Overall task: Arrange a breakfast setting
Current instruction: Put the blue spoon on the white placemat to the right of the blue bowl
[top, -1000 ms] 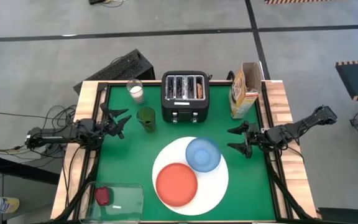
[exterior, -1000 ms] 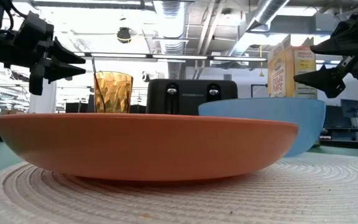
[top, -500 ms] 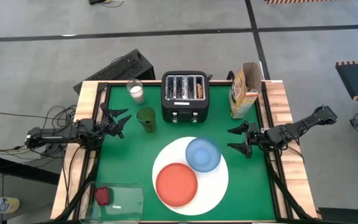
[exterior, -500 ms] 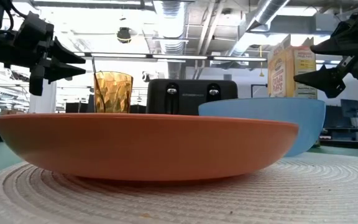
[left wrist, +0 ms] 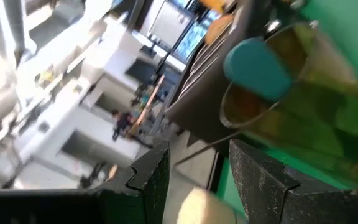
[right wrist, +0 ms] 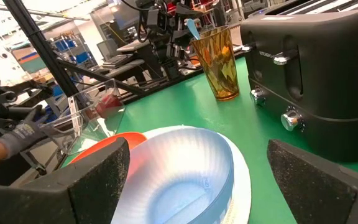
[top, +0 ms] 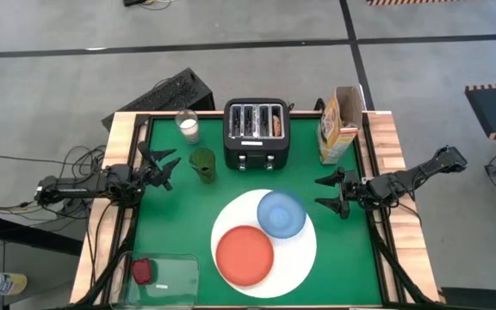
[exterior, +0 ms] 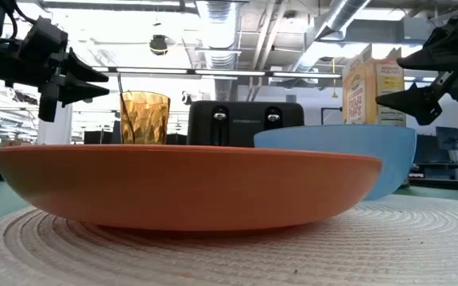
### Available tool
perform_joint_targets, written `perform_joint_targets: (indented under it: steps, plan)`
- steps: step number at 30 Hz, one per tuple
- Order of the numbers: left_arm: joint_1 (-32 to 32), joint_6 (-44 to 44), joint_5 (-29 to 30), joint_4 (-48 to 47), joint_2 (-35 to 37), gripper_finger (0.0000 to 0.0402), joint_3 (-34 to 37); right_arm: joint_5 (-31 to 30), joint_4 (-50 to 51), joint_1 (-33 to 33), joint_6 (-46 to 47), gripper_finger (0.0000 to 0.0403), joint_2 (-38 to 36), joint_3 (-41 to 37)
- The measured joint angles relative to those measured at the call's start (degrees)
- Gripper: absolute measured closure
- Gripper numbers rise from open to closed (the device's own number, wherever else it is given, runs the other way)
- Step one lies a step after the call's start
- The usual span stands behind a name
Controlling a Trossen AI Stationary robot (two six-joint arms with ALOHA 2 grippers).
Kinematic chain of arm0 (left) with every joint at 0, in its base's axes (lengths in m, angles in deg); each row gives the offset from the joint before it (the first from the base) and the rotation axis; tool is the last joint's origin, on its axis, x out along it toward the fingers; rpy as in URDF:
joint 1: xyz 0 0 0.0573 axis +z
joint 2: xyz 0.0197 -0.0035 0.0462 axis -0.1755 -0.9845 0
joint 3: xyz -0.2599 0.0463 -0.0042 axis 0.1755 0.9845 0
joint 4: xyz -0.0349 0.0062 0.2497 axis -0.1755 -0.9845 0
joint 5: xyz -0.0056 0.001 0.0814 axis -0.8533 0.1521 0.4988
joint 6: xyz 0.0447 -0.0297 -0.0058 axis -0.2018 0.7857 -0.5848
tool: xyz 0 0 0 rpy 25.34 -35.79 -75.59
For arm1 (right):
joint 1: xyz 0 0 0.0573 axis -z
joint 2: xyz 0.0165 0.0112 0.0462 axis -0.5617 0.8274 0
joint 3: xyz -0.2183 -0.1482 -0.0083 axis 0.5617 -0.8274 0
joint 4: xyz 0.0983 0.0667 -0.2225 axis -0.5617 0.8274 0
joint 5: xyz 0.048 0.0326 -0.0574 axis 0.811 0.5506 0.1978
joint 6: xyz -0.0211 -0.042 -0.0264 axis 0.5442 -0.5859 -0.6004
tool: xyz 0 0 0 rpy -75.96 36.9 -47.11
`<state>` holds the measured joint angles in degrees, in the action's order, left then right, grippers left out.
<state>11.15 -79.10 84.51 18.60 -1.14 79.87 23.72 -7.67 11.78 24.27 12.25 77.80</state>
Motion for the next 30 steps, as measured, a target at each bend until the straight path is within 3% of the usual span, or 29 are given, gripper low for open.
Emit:
perform_joint_targets:
  steps: [6, 18, 26, 30]
  plan:
    - [0.0, 11.8, 1.5, 2.0, 0.0, 0.0245, 0.2, 0.0, 0.0, 0.0, 0.0, 0.0003, 0.0, 0.0]
    - [0.0, 20.5, 1.5, 12.8, 0.0, 0.0245, -5.6, 0.0, 0.0, 0.0, 0.0, 0.0003, 0.0, 0.0]
    - [0.0, 44.5, 7.6, 12.8, 0.0, 0.0245, -10.5, 0.0, 0.0, 0.0, 0.0, 0.0003, 0.0, 0.0]
    - [0.0, 53.3, 5.5, 13.3, 0.0, 0.0245, -11.4, 0.0, 0.0, 0.0, 0.0, 0.0003, 0.0, 0.0]
